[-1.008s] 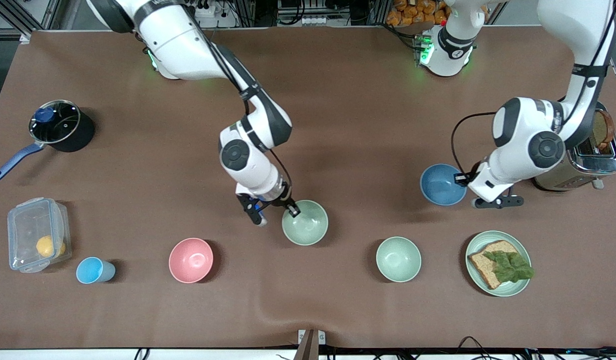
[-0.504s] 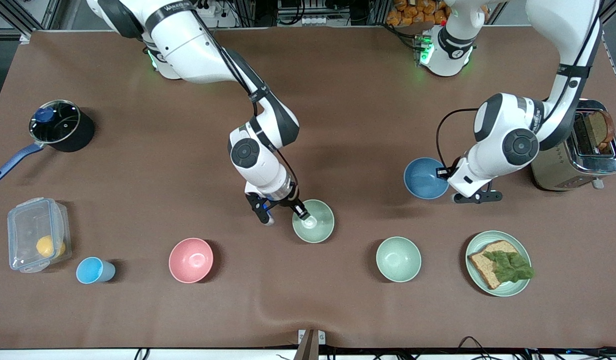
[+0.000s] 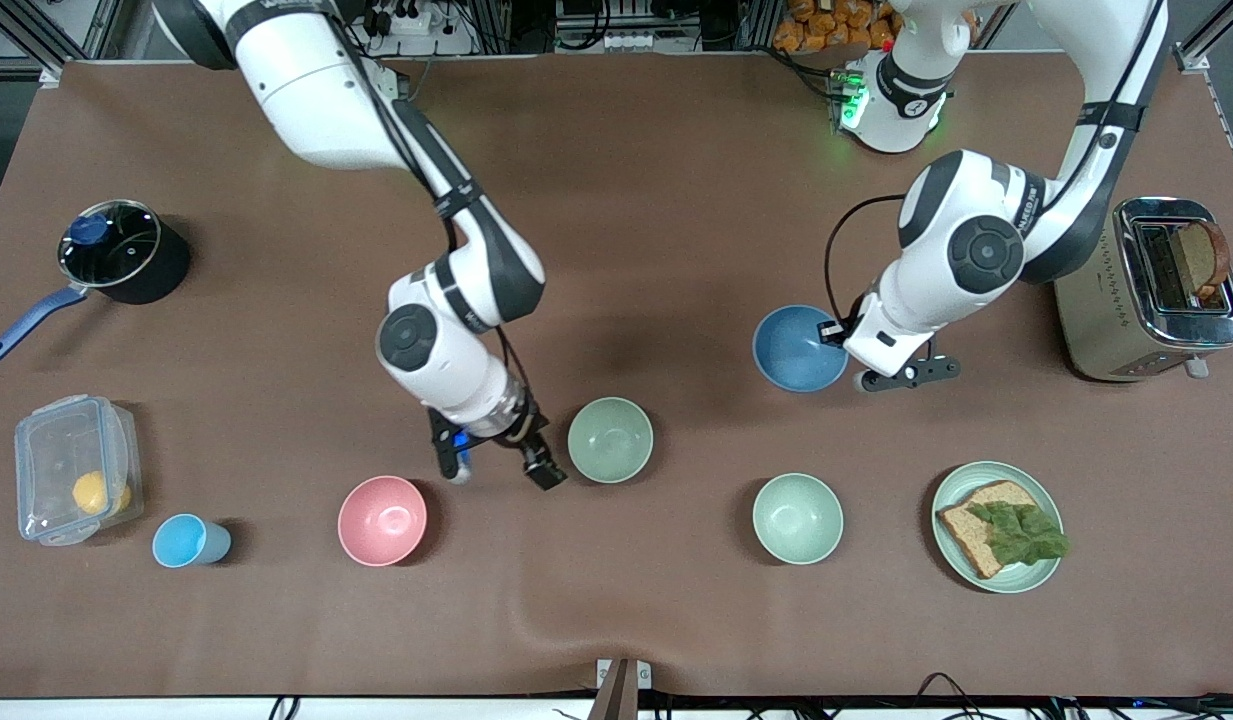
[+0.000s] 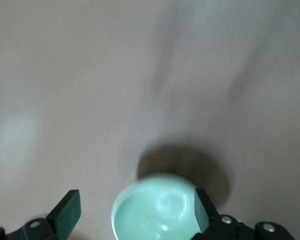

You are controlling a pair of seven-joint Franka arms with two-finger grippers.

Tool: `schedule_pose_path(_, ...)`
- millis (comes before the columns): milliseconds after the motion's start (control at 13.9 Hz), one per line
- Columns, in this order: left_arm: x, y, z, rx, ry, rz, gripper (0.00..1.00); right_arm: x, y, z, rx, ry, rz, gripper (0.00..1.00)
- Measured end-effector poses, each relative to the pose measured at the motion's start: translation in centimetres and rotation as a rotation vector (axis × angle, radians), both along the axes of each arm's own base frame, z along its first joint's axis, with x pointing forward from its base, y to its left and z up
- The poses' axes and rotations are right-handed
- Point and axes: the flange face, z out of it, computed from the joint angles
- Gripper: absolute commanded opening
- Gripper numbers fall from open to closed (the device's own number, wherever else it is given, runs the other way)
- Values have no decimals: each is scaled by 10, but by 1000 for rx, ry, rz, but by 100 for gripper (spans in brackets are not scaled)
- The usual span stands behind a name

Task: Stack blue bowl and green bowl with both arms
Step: 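Slide the green bowl inward with the right gripper while the left lifts the blue bowl, then carry the blue bowl over the green bowl with the left gripper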

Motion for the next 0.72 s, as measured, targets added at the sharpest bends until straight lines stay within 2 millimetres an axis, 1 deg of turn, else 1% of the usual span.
schedule_pose_path(72, 2, -15, 10, -20, -10, 36, 0, 5, -11, -5, 18, 20, -32, 100)
schedule_pose_path(144, 4, -31, 18, -39, -14, 69, 0, 6, -15, -13, 38, 44, -58, 100)
schedule_pose_path(360, 11, -79, 31, -82, -15, 175, 0, 1, -12, -45, 56, 94, -90, 100)
schedule_pose_path(432, 14, -94, 34, -97, -12, 209, 0, -1, -9, -53, 57, 90, -94, 100)
schedule_pose_path(576, 21, -118, 42, -128, -5, 282, 0, -3, -3, -67, 63, 75, -106, 100)
schedule_pose_path(720, 26, -134, 47, -150, 5, 349, 0, -5, 1, -78, 72, 66, -117, 100)
